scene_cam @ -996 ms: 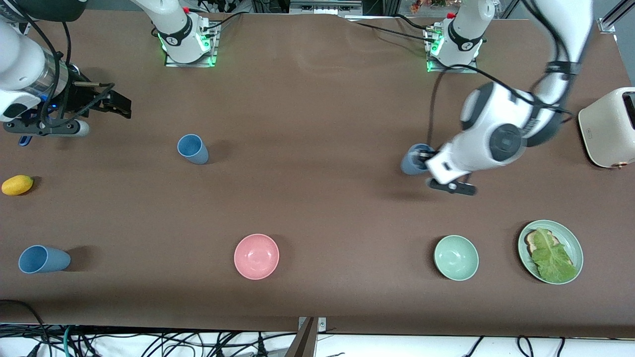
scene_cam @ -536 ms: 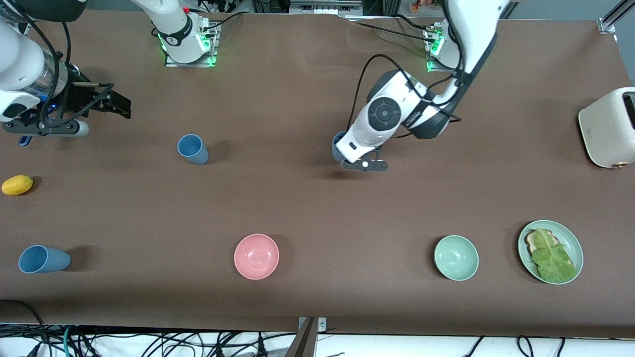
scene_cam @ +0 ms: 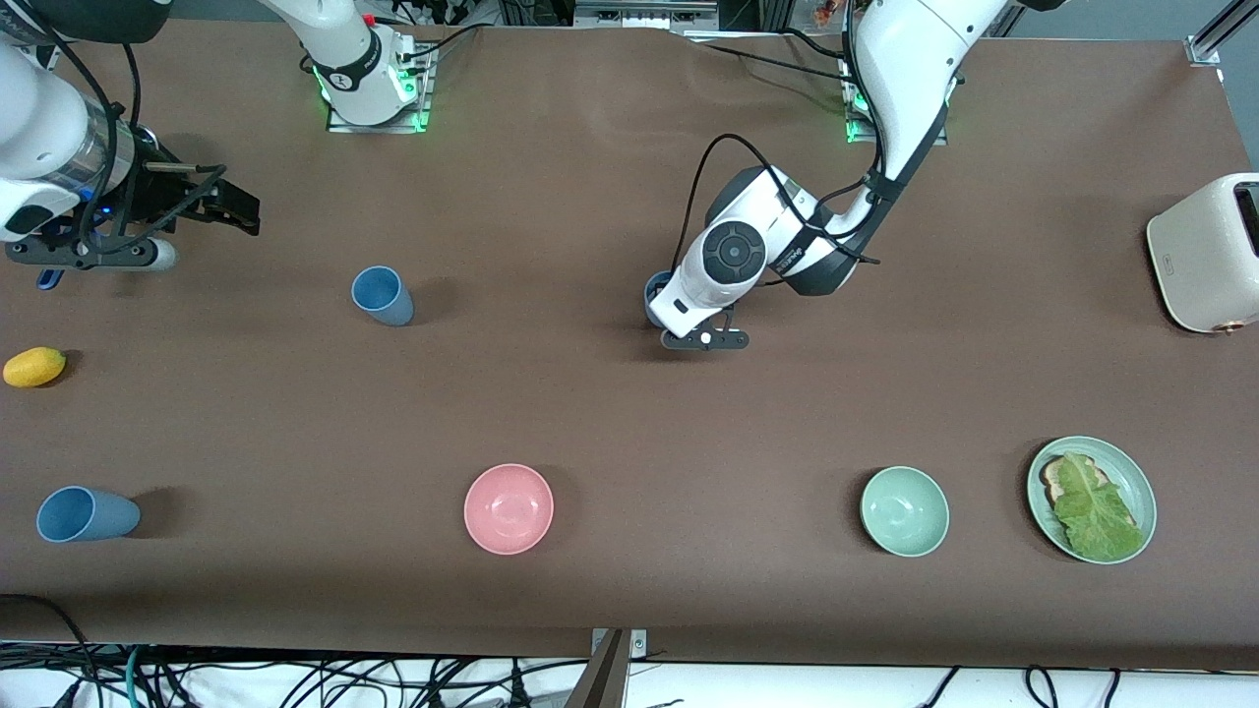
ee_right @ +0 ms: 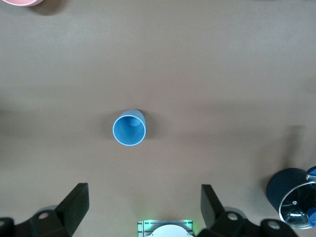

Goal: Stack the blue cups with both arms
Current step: 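Lift the blue cup with the left gripper and carry it to mid-table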

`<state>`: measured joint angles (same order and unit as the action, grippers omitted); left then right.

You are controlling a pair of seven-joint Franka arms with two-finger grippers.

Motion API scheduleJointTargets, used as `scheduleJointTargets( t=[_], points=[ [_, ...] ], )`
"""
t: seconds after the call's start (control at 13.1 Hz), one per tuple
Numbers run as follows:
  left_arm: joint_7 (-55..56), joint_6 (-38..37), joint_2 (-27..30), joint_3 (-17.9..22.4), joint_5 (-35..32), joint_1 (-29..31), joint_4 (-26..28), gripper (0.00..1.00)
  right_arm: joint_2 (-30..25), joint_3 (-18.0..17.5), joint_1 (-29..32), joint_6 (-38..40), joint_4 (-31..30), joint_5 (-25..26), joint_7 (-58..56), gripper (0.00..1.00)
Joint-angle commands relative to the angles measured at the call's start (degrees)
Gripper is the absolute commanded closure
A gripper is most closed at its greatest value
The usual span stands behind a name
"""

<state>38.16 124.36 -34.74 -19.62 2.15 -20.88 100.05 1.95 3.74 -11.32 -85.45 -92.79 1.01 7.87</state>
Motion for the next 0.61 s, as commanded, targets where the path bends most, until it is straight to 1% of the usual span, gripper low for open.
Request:
scheduleJointTargets(
  t=[0.0, 0.08, 0.23, 0.31, 0.46, 0.54],
  points=[
    [1.39, -0.79, -0.15, 0.28, -0.31, -0.39, -1.52, 0.00, 0.60, -0.05, 0.16, 0.72, 1.56, -0.75, 0.48, 0.00],
    [2.00, -1.14, 0.02, 0.11, -0.22, -0.30, -1.61, 0.00, 0.60, -0.05, 0.16, 0.72, 1.56, -0.75, 0.48, 0.00],
    [2.28, -2.62, 2.21, -0.16, -0.22, -0.22, -1.61, 0.00, 0.60, -0.05, 0.16, 0.72, 1.56, -0.75, 0.48, 0.00],
    [2.53, -5.07, 3.79, -0.51, -0.04, -0.56, -1.87, 0.00, 0.60, -0.05, 0.16, 0.72, 1.56, -0.75, 0.48, 0.00],
    [2.54, -10.34, 6.43, -1.91, 0.40, -0.22, -4.32, 0.00, 0.60, -0.05, 0.16, 0.72, 1.56, -0.75, 0.48, 0.00],
    [2.62, -14.28, 7.22, -1.92, 0.23, -0.04, -7.03, 0.00, 0.60, -0.05, 0.16, 0.72, 1.56, -0.75, 0.48, 0.00]
  ],
)
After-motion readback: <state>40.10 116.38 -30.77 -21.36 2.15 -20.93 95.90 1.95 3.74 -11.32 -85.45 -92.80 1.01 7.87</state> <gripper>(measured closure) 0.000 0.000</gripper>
